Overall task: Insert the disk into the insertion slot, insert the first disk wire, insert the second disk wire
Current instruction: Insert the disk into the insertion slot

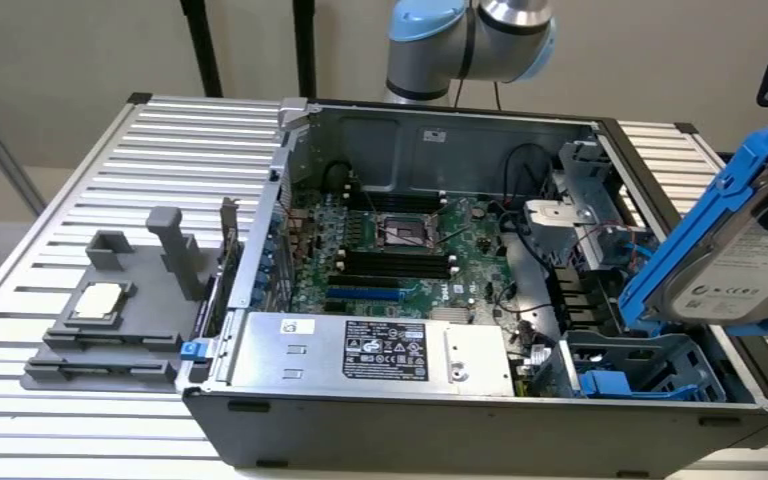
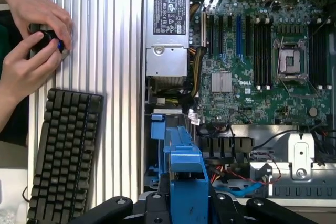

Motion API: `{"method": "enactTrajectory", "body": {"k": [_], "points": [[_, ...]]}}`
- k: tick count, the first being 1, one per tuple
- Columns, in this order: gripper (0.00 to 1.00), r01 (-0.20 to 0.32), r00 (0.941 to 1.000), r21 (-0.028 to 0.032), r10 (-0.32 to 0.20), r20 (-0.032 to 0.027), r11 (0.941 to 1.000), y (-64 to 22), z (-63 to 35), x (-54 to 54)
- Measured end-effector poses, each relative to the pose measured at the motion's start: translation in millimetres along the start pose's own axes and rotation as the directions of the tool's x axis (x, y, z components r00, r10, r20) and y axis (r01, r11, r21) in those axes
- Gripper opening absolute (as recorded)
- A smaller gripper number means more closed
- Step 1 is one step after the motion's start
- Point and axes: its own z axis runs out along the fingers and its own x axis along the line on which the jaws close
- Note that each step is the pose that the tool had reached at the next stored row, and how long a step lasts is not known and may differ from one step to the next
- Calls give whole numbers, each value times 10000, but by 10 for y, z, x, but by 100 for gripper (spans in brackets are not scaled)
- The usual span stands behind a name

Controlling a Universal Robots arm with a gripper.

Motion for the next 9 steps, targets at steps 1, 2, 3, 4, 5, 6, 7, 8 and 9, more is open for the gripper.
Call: {"method": "enactTrajectory", "body": {"k": [1, 2, 3, 4, 5, 6, 7, 8, 9], "points": [[32, -1, 10000, 0, 1, 14, 10000, 5, 11, 15], [32, 2, 10000, 0, -2, 31, 10000, 8, 22, 36], [32, 3, 10000, -1, -3, 51, 10000, 10, 34, 62], [32, 4, 10000, -1, -4, 71, 10000, 13, 47, 87], [32, 5, 10000, -1, -5, 92, 10000, 22, 64, 109], [32, 5, 9999, -1, -5, 105, 10000, 41, 78, 125], [32, 6, 9999, 0, -6, 119, 10000, 71, 94, 137], [32, 5, 9999, 4, -5, 132, 10000, 107, 107, 145], [32, 5, 9999, 9, -6, 145, 10000, 134, 121, 149]]}}
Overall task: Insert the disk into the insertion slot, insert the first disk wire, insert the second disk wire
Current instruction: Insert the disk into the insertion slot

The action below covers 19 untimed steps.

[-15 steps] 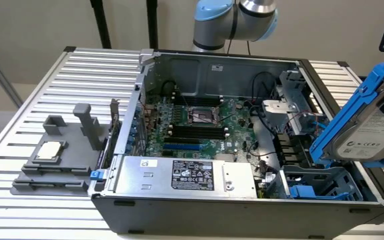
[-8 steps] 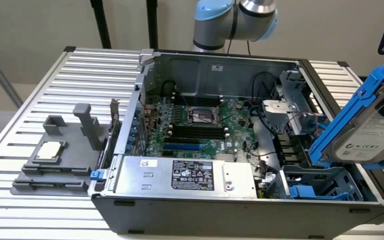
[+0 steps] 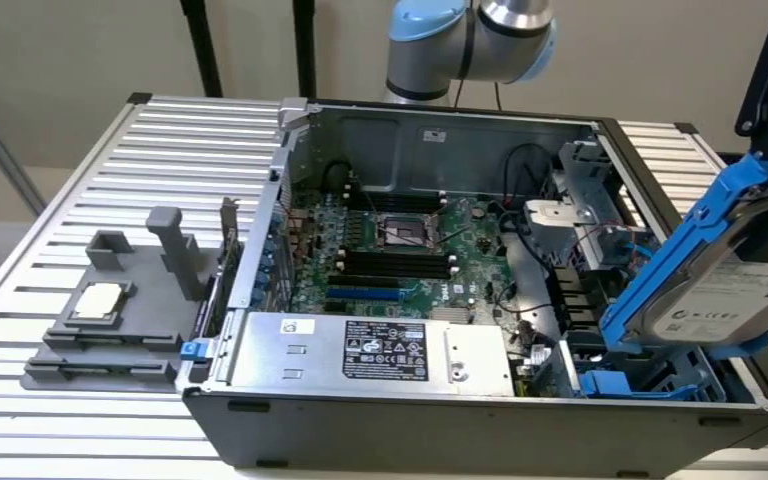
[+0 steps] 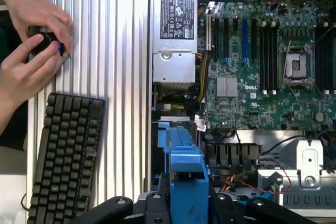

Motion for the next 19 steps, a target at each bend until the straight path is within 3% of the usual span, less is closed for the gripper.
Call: {"method": "enactTrajectory", "body": {"k": [6, 7, 14, 19], "points": [[32, 59, 9999, 70, -59, 94, 10000, 23, 105, 2], [32, 131, 9998, 85, -132, 120, 9999, 32, 169, 3], [32, 223, 9995, 107, -225, 201, 9997, 29, 295, -4], [32, 236, 9992, 121, -240, 318, 9996, 27, 359, -5]]}}
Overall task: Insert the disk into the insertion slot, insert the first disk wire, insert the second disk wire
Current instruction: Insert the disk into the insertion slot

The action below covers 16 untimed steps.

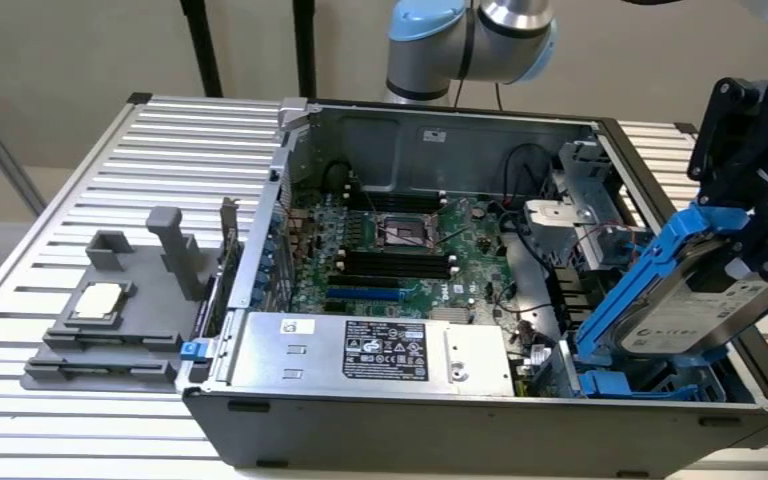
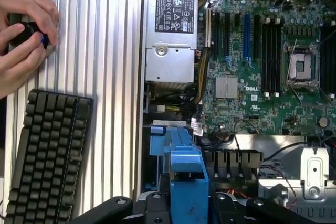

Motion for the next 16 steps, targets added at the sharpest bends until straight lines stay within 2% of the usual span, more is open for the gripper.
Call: {"method": "enactTrajectory", "body": {"k": [4, 6, 16], "points": [[32, 4, 9999, 5, -4, 137, 10000, -1, 35, 1], [32, 4, 9999, 4, -4, 173, 10000, -3, 42, 1], [32, 4, 9998, 4, -4, 176, 10000, -23, 47, 14]]}}
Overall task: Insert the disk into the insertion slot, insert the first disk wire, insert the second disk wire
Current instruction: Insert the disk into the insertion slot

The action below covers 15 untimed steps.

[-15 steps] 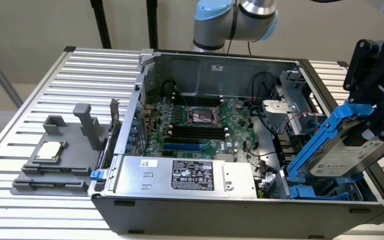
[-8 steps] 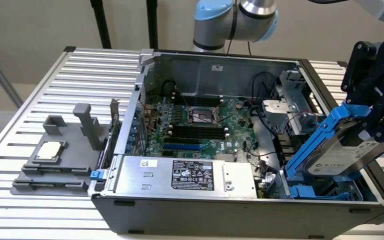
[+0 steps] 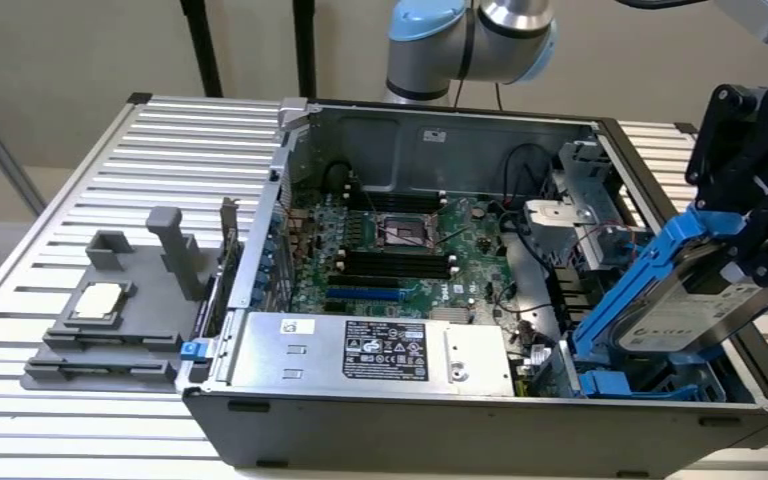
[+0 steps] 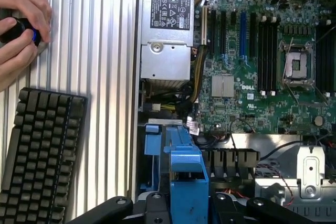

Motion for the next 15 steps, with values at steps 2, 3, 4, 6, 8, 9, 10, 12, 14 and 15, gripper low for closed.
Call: {"method": "enactTrajectory", "body": {"k": [2, 3, 4, 6, 8, 9, 10, 12, 14, 15], "points": [[32, 0, 10000, 0, 0, 3, 10000, -1, 6, 9], [32, 0, 10000, 0, 0, 3, 10000, -1, 9, 12], [32, 1, 10000, 0, -1, 4, 10000, -1, 12, 14], [32, 0, 10000, 0, 0, 0, 10000, -1, 17, 19], [32, 0, 10000, 1, 0, -2, 10000, -1, 23, 23], [32, 0, 10000, 1, 0, 0, 10000, -1, 27, 26], [32, 0, 10000, 1, 0, 2, 10000, -1, 31, 29], [32, 0, 10000, 1, 0, 1, 10000, -2, 38, 34], [32, 0, 10000, 2, 0, 2, 10000, -2, 47, 39], [32, 0, 10000, 3, 0, 2, 10000, -2, 52, 40]]}}
